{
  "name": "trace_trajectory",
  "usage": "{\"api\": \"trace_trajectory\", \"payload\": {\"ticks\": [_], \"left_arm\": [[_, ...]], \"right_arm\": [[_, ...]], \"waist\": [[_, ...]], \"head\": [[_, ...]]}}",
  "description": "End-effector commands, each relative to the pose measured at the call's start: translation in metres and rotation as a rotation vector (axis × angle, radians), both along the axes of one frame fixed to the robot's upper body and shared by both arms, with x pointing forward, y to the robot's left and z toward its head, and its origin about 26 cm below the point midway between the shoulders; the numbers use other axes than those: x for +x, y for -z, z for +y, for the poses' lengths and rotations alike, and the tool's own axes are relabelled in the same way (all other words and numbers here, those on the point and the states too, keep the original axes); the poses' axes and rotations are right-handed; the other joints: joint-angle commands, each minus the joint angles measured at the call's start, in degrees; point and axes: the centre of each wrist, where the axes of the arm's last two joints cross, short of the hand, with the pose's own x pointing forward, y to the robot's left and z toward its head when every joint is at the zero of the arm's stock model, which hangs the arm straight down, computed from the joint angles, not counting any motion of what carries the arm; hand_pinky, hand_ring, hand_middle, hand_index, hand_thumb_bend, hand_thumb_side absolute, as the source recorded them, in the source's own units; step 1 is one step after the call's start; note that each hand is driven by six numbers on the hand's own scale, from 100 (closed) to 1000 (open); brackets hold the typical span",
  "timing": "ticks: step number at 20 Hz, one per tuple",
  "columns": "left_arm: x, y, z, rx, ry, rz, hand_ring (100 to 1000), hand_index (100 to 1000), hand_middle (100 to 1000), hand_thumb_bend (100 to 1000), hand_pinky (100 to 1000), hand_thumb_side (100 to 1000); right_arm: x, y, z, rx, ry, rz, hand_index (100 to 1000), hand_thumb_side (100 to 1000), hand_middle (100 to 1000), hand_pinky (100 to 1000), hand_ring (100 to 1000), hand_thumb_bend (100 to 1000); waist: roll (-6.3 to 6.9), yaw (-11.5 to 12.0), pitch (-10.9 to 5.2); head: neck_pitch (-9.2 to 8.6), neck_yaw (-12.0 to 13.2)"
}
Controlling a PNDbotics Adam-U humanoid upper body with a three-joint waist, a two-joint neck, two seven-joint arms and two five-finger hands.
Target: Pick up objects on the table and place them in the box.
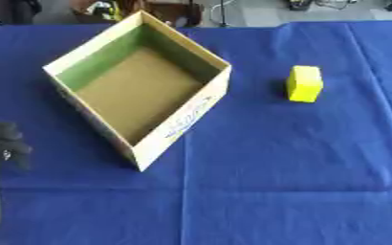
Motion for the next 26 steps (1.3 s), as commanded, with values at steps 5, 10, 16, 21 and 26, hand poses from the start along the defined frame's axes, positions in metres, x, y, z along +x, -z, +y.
{"api": "trace_trajectory", "payload": {"ticks": [5,10,16,21,26], "left_arm": [[-0.001,-0.006,0.0,0.016,0.018,-0.017,452,630,491,100,291,887],[-0.001,-0.006,-0.001,0.016,0.023,-0.016,452,630,491,100,291,888],[-0.001,-0.006,-0.001,0.02,0.029,-0.016,452,630,491,100,290,888],[-0.001,-0.006,-0.002,0.023,0.035,-0.014,452,630,493,100,289,921],[-0.001,-0.006,-0.003,0.024,0.038,-0.015,451,630,492,100,288,890]], "right_arm": [[0.001,-0.007,0.003,-0.041,0.007,-0.005,1000,566,938,944,966,562],[0.006,-0.003,0.009,-0.058,-0.008,0.012,1000,586,935,942,966,548],[0.01,-0.011,0.017,-0.041,-0.015,-0.073,1000,637,932,939,966,537],[0.012,-0.024,0.025,-0.004,-0.025,-0.164,1000,768,931,934,965,465],[0.02,-0.029,0.029,0.018,-0.016,-0.204,1000,699,926,929,968,528]], "waist": [[-0.24,0.14,-1.07],[-0.18,0.37,-1.08],[-0.14,0.74,-0.96],[-0.45,1.11,-0.66],[-0.61,2.12,-0.13]], "head": [[-0.99,-0.55],[-1.13,-1.21],[-0.97,-2.23],[-0.85,-3.41],[-1.48,-4.86]]}}
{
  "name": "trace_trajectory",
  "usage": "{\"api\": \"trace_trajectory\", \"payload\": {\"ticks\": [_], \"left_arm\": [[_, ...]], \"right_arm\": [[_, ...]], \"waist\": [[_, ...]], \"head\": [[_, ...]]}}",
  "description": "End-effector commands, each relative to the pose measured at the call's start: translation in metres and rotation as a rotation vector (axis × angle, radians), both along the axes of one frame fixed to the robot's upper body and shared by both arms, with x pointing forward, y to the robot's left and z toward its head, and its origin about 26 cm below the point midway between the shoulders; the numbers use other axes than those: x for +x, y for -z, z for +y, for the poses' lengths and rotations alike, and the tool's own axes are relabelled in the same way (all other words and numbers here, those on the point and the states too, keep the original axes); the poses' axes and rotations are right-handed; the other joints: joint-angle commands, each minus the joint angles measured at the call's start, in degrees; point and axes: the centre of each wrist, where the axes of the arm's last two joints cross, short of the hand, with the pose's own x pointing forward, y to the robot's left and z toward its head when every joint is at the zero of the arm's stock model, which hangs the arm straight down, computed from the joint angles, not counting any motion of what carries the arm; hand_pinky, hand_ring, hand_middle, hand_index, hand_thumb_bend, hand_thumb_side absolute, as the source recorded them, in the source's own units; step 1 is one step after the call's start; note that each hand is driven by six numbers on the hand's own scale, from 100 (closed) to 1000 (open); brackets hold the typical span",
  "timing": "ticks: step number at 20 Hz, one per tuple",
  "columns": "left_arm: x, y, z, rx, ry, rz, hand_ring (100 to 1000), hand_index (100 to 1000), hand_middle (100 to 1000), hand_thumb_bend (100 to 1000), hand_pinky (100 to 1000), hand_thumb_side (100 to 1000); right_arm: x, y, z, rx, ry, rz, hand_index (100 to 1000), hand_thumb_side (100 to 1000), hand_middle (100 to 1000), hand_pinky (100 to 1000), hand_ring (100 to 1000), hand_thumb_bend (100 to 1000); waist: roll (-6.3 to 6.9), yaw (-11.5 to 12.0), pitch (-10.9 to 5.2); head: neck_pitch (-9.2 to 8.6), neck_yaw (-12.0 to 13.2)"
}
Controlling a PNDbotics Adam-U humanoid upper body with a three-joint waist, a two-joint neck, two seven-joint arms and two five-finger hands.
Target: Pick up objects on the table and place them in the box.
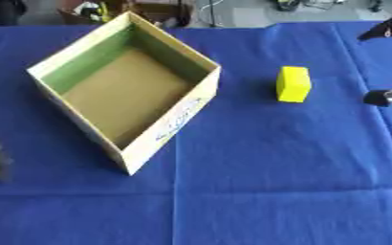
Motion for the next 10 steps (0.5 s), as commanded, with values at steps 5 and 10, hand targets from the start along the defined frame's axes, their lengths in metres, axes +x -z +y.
{"api": "trace_trajectory", "payload": {"ticks": [5,10], "left_arm": [[0.0,-0.007,-0.002,0.021,0.02,-0.026,450,629,492,100,287,890],[0.0,-0.008,-0.002,0.022,0.025,-0.029,449,629,492,100,287,891]], "right_arm": [[0.011,-0.016,-0.002,0.045,0.039,-0.065,1000,703,925,923,975,539],[0.019,-0.018,0.001,0.072,0.031,-0.054,1000,704,928,920,980,551]], "waist": [[-0.53,1.52,0.21],[-0.7,2.41,0.89]], "head": [[-2.27,-2.04],[-2.93,-3.39]]}}
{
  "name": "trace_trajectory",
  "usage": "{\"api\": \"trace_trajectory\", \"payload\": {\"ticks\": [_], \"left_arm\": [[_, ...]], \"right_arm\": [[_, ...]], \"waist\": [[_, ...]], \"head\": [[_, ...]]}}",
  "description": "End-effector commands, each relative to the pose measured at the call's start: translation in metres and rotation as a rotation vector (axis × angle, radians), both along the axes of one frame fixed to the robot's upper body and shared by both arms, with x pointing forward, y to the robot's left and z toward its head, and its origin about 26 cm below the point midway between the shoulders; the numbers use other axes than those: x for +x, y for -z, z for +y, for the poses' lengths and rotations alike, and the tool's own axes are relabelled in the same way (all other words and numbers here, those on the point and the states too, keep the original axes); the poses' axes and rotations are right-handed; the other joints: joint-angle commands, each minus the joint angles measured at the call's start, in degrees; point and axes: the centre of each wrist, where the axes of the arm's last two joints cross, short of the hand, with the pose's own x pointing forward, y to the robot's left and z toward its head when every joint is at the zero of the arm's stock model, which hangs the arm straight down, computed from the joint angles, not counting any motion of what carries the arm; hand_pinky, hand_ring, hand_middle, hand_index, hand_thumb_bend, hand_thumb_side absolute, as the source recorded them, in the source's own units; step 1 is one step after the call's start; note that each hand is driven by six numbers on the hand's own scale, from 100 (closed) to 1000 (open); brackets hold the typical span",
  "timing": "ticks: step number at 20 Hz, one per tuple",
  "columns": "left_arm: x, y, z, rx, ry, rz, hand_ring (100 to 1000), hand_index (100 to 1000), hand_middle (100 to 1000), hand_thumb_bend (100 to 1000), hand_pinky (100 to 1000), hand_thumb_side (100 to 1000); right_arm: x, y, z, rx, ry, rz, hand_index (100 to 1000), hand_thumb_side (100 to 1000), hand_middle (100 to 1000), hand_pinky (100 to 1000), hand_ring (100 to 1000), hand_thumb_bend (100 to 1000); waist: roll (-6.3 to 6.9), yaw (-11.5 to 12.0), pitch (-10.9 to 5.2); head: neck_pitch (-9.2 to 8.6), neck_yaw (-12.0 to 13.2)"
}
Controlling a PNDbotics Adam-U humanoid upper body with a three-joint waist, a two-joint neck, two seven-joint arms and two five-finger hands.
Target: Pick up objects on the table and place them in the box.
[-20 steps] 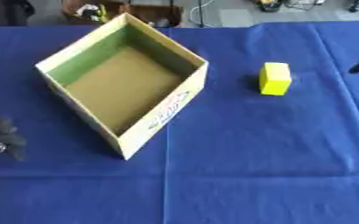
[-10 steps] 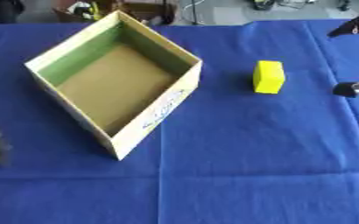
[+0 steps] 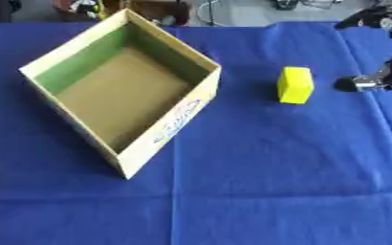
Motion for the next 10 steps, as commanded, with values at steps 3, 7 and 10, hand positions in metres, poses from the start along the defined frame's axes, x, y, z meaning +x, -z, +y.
{"api": "trace_trajectory", "payload": {"ticks": [3,7,10], "left_arm": [[-0.001,-0.006,-0.001,0.015,0.014,-0.022,449,629,492,100,287,890],[0.0,-0.007,-0.002,0.017,0.019,-0.026,449,629,491,100,287,890],[0.0,-0.008,-0.002,0.019,0.022,-0.029,448,628,491,100,287,890]], "right_arm": [[0.002,-0.012,0.001,0.004,0.009,-0.016,1000,706,928,918,982,555],[0.008,-0.012,0.003,0.012,0.016,-0.011,1000,706,928,917,982,561],[0.012,-0.011,0.004,0.014,0.025,0.002,1000,693,926,916,983,587]], "waist": [[-0.24,0.42,-0.96],[-0.57,1.17,-0.57],[-0.88,1.86,0.07]], "head": [[-1.08,-1.25],[-1.36,-1.81],[-1.7,-2.28]]}}
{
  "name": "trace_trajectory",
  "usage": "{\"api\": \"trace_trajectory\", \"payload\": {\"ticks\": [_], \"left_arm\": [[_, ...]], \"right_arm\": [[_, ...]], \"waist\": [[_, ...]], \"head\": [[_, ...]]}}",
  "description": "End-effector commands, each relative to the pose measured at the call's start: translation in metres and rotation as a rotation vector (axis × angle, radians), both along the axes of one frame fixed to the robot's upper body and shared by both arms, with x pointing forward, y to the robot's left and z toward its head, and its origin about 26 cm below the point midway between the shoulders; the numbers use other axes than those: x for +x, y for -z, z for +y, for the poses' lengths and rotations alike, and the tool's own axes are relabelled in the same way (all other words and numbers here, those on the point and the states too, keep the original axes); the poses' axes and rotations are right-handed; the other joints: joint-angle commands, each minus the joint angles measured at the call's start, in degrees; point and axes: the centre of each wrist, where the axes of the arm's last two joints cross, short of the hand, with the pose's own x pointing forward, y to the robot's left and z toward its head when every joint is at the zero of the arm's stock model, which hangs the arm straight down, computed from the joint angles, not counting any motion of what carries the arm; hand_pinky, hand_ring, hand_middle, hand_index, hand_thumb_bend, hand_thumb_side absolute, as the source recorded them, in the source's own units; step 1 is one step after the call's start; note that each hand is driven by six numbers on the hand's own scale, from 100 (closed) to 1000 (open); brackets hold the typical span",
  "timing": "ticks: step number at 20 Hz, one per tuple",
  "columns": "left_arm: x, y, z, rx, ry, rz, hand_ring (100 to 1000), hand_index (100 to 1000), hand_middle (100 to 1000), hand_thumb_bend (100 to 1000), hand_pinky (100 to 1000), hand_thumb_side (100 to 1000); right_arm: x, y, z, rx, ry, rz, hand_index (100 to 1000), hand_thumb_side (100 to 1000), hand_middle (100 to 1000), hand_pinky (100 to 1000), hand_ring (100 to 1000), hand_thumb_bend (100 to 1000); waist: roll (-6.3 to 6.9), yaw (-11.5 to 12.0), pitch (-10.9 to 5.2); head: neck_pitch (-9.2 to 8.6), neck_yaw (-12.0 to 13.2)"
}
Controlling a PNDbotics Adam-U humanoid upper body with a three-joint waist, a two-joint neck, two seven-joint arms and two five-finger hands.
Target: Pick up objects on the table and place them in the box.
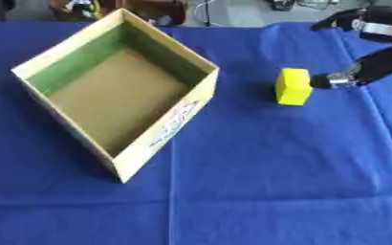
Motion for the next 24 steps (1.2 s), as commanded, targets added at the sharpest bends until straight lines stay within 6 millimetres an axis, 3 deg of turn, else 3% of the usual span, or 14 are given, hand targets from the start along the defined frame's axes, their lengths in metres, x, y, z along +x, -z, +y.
{"api": "trace_trajectory", "payload": {"ticks": [1,12,24], "left_arm": [[-0.0008,-0.0058,-0.0001,0.015,0.009,-0.021,448,628,491,100,286,890],[0.0003,-0.008,-0.0023,0.019,0.015,-0.032,446,627,491,100,285,891],[0.0012,-0.0096,-0.0044,0.024,0.024,-0.039,444,626,491,100,285,894]], "right_arm": [[-0.002,-0.0107,-0.003,-0.015,0.022,-0.019,1000,693,926,916,982,587],[0.0022,-0.0072,0.0001,-0.045,0.018,0.019,1000,644,903,909,974,586],[0.0032,-0.0043,-0.0088,-0.045,0.062,0.015,997,616,886,899,957,527]], "waist": [[-0.1,0.22,-0.95],[-0.41,1.18,1.03],[-0.67,1.71,2.89]], "head": [[-0.98,-0.51],[-1.65,-0.92],[-2.9,-1.78]]}}
